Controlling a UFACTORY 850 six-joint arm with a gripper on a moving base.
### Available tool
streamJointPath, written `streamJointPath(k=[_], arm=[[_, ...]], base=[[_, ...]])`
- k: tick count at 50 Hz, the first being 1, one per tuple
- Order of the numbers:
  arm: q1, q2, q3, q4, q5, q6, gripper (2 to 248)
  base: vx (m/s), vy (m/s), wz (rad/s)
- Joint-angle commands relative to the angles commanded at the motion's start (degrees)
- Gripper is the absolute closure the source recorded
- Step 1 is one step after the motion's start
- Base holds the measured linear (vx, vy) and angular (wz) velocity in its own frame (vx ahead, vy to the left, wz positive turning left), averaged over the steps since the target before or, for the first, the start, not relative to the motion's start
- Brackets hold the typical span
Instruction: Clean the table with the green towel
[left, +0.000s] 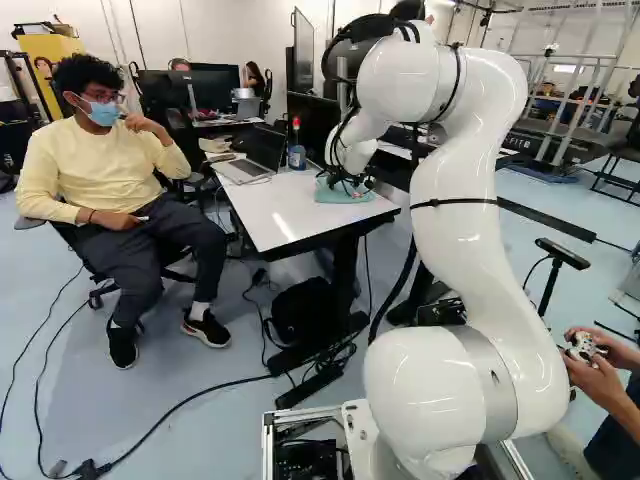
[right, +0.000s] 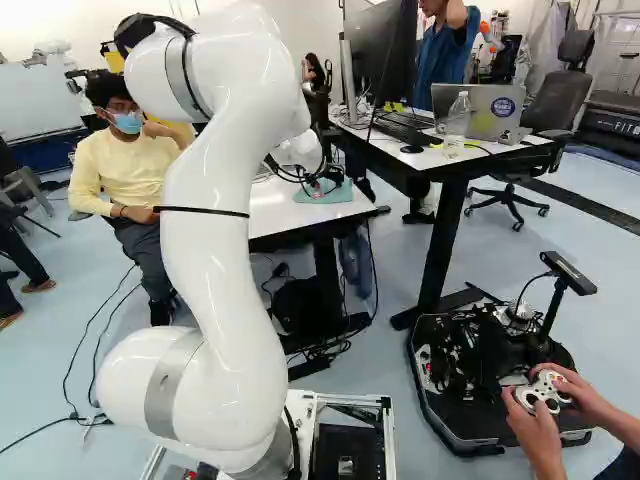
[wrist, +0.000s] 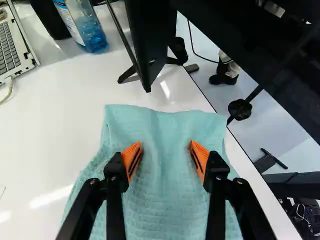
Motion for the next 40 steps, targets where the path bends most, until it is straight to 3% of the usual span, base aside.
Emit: streamJointPath(k=[40], arm=[[0.00,0.00,0.00,0.00,0.86,0.00,191]], base=[[0.000,0.000,0.000]])
